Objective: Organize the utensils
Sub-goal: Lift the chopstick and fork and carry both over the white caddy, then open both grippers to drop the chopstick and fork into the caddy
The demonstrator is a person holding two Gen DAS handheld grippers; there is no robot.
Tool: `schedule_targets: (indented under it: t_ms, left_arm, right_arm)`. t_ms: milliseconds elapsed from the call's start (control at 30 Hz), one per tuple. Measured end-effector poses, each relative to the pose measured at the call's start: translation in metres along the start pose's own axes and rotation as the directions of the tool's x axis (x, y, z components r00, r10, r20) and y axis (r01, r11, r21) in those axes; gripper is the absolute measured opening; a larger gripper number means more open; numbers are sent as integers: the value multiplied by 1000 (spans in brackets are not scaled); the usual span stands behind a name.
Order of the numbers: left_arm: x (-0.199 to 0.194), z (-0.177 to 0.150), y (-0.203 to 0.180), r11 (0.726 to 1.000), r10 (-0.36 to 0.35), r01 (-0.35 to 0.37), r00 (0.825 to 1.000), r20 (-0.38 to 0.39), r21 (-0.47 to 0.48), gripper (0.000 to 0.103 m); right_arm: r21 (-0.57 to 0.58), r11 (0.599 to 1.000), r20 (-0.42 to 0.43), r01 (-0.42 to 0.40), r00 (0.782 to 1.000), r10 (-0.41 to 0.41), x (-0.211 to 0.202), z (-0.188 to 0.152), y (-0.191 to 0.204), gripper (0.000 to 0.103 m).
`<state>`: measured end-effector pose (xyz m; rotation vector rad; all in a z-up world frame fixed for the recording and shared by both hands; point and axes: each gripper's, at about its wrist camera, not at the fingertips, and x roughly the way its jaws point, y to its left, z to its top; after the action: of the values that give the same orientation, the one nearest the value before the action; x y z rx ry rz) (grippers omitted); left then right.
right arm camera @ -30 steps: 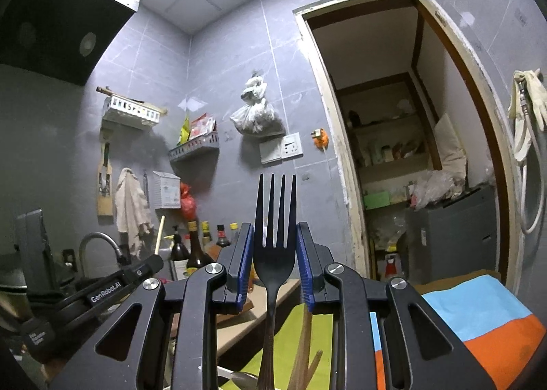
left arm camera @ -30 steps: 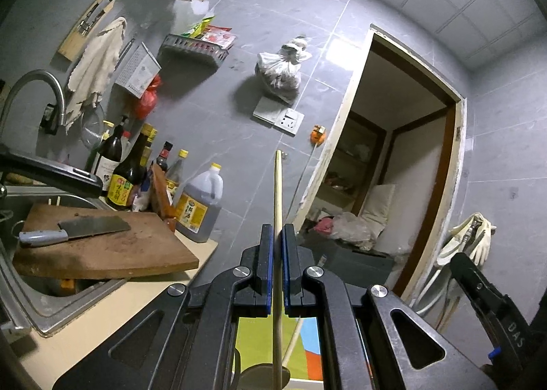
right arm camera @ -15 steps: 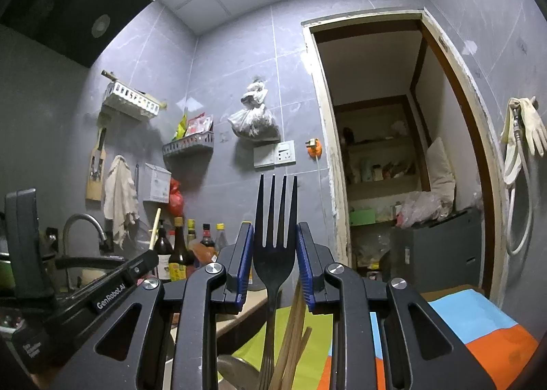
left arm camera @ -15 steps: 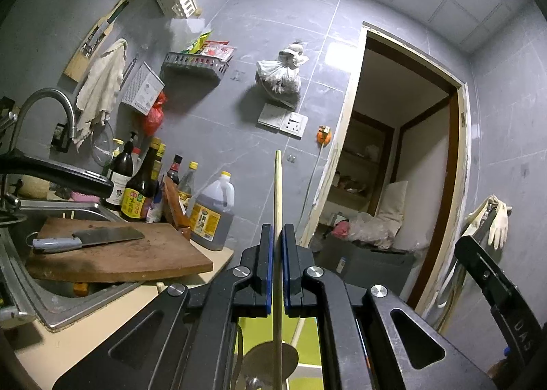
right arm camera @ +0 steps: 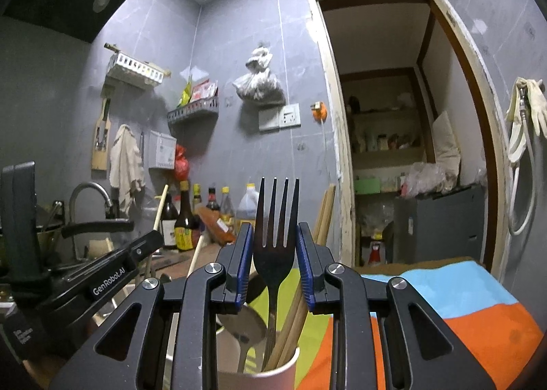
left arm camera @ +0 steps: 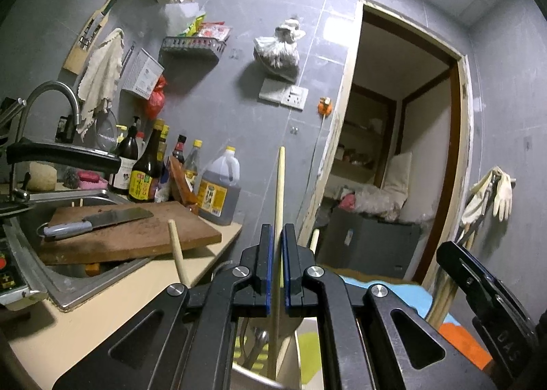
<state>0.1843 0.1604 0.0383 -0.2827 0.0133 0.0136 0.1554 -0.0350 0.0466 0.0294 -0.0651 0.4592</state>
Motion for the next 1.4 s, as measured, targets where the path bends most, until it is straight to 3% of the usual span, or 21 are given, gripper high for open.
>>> schedule_targets:
  t_ms: [633, 1167, 1333, 1400]
  left_arm:
    - [-9, -18, -4, 999, -4, 6, 999, -48, 37, 4]
    - [-11, -25, -1, 999, -12, 15, 997, -70, 40, 5]
    - [-14, -25, 0, 999, -20, 22, 998, -61, 36, 21]
    - [-15, -24, 1, 999, -23, 25, 998, -60, 28, 22]
  right_arm:
    - [14, 1000, -58, -23, 998, 24, 1, -8, -1, 23]
    - [21, 1000, -48, -21, 999, 22, -1, -10, -2, 23]
    - [20, 999, -45, -25, 999, 26, -3, -10, -1, 26]
    - [17, 1000, -41, -25, 999, 25, -4, -10, 0, 28]
